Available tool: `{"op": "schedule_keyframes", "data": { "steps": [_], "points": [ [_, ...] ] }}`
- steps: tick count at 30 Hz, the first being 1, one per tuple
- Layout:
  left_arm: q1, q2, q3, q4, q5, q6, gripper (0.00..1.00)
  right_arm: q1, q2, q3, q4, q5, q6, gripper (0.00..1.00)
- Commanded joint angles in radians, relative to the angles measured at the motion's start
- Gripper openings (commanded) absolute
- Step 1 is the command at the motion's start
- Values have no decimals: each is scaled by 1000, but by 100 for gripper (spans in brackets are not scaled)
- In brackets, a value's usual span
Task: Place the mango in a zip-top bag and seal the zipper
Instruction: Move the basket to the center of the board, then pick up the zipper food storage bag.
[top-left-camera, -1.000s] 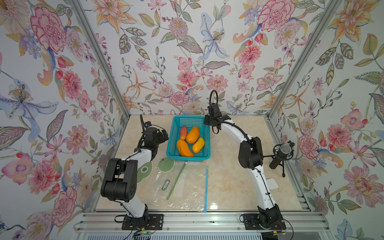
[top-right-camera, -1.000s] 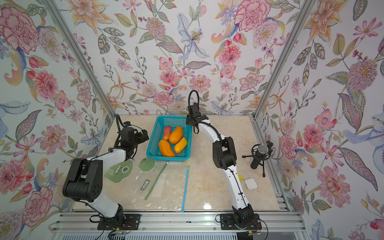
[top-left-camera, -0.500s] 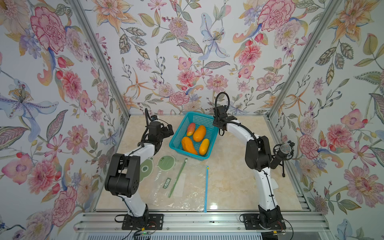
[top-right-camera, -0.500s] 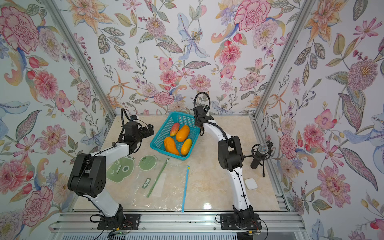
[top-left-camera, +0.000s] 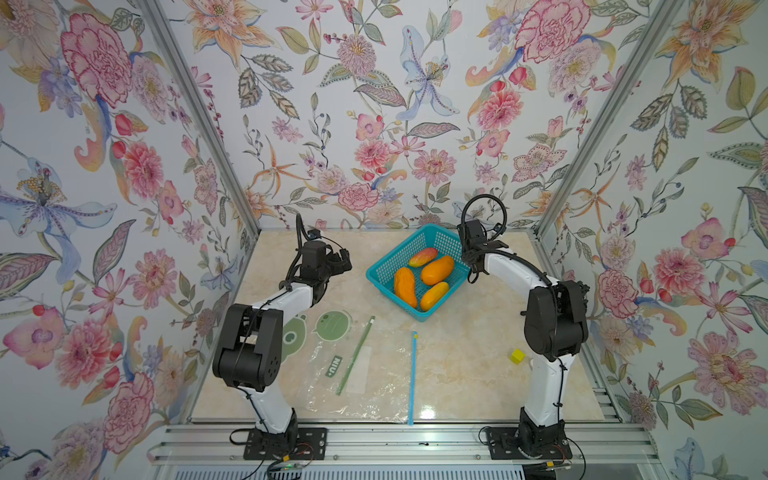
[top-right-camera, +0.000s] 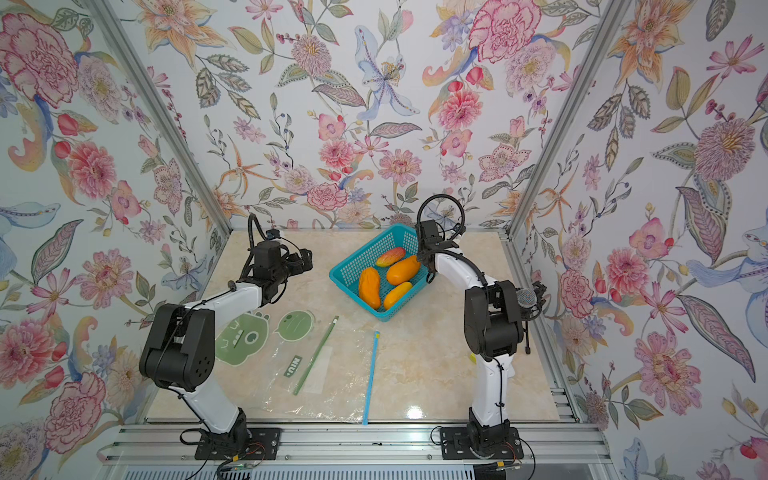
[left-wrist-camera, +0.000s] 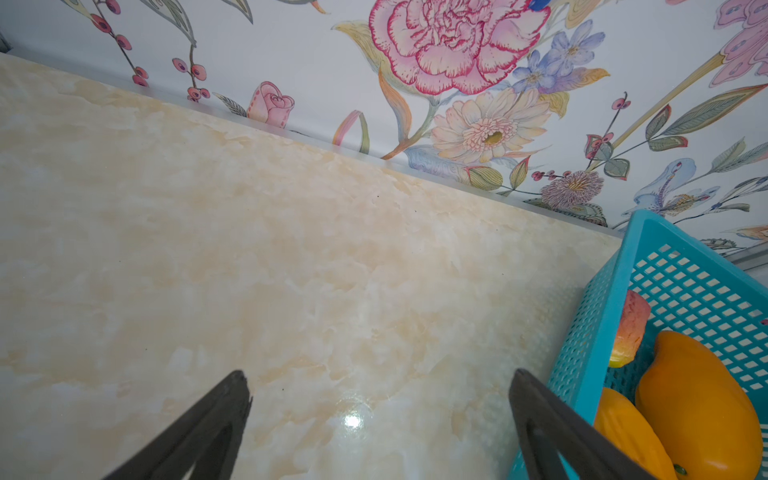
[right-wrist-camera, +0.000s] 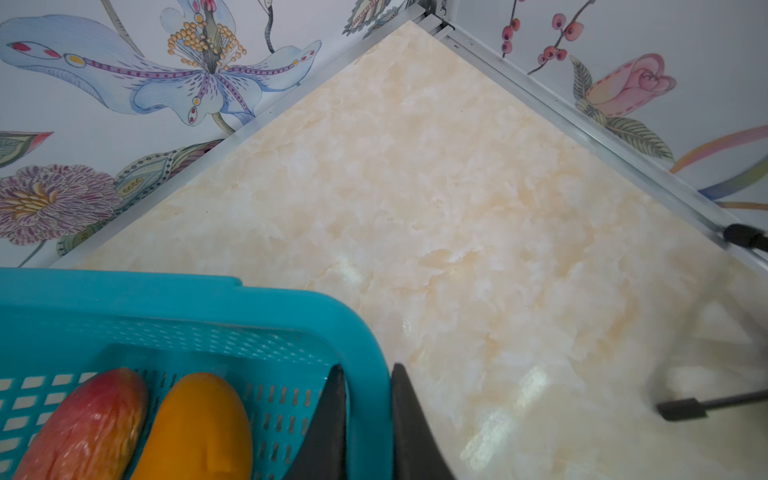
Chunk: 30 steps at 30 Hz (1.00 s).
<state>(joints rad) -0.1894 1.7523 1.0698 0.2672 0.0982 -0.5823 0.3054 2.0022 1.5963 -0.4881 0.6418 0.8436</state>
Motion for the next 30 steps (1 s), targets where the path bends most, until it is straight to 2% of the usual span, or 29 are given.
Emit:
{"op": "schedule_keyframes", "data": {
  "steps": [1,3,6,10,14,17,19,24,30],
  "points": [
    [-6,-24,16,-29,-10,19,99,4,-71,-83,-47,112,76,0],
    [-6,-28,12,-37,-12,24,99,1,-97,-127,-50,133,91,0],
    [-7,-42,5,-55,-26,27,99,-12,-122,-172,-49,128,90,10],
    [-1,-90,-13,-137,-74,9,98,-17,-140,-195,-50,114,50,30],
    [1,-178,-54,-271,-113,8,92,-11,-156,-190,-49,110,-14,47],
    [-5,-288,-102,-378,-121,17,85,1,-168,-179,-49,99,-63,56],
    [-21,-350,-153,-439,-138,13,84,18,-179,-168,-49,82,-98,60],
    [-108,-518,-282,-553,-157,-46,80,103,-254,-150,-49,55,-212,68],
    [-345,-616,-377,-640,-245,-134,79,258,-464,-265,-55,-31,-250,68]
  ]
}}
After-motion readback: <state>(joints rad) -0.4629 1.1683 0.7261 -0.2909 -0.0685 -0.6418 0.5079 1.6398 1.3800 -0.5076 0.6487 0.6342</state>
